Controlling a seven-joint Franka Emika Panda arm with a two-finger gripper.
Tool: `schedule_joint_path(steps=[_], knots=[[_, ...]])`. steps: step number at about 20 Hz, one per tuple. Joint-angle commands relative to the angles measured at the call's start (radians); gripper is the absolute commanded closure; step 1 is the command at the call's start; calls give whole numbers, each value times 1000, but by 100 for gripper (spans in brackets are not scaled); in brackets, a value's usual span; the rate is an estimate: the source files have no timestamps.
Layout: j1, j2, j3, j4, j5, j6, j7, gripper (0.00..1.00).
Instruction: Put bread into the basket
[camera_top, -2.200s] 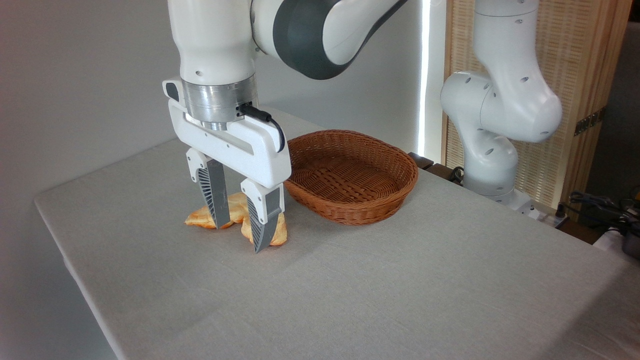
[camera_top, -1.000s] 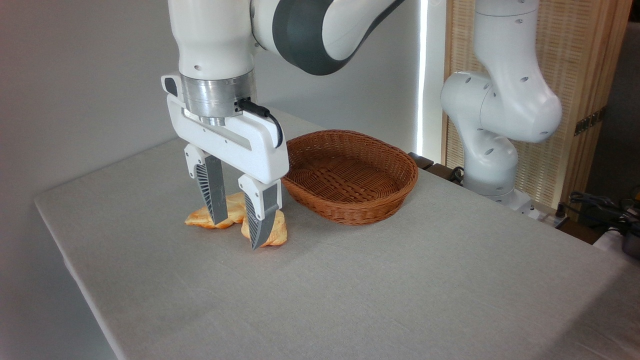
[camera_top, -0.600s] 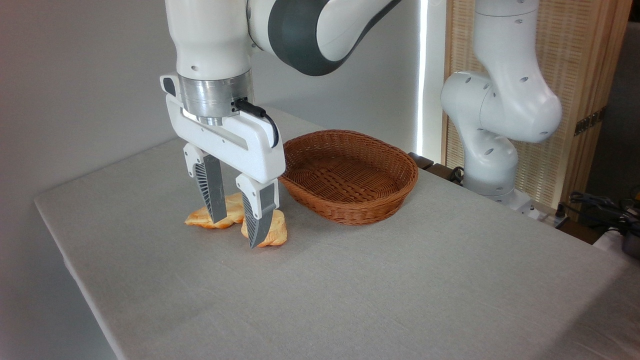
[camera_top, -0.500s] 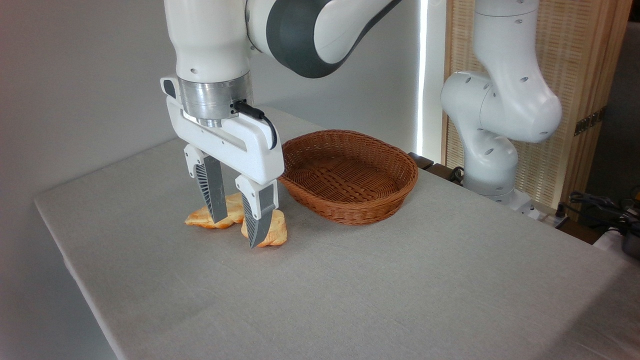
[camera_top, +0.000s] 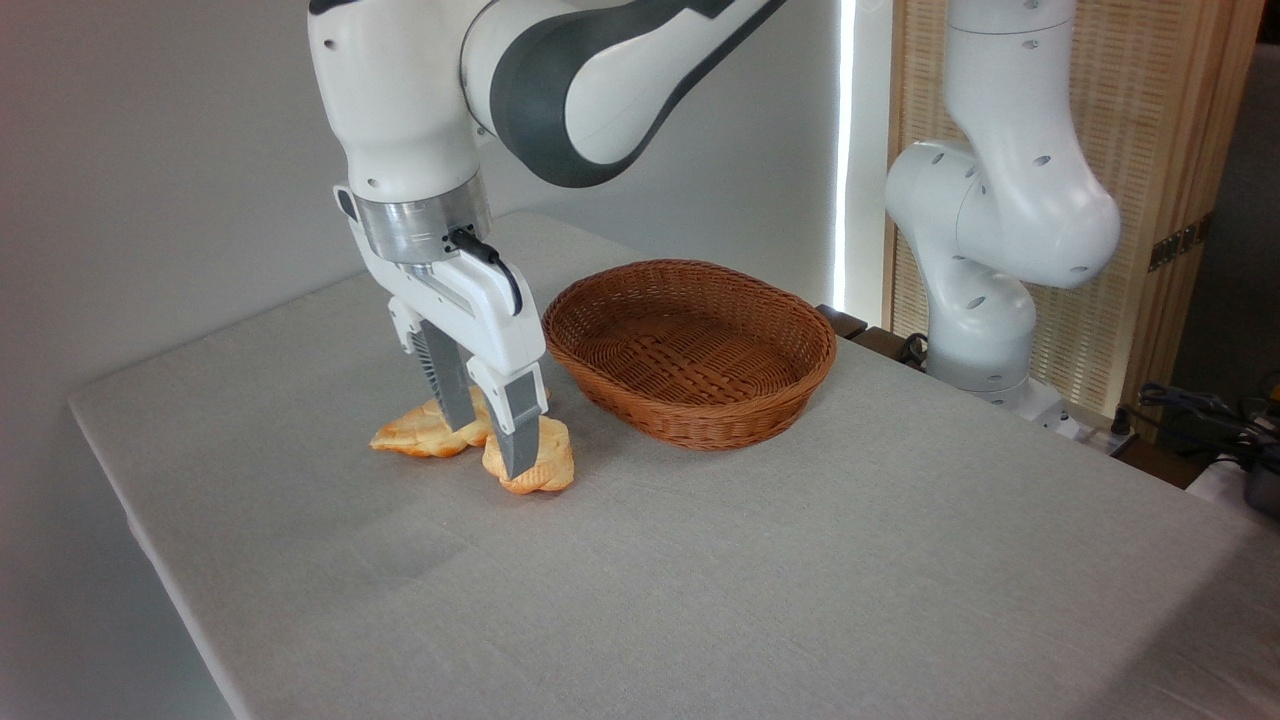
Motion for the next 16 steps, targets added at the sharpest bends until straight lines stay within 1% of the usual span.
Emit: schedule_joint_path(steps=[1, 3, 5, 9, 12, 16], knots=[[-33, -9, 1, -20, -7, -62, 2, 0], [-47, -5, -1, -30, -10, -71, 1, 0], [-75, 23, -5, -34, -10, -71, -2, 0], [-87, 48, -14, -45, -8, -65, -2, 0], [-92, 84, -14, -43, -4, -48, -2, 0], [-90, 91, -14, -43, 4, -34, 2, 0]])
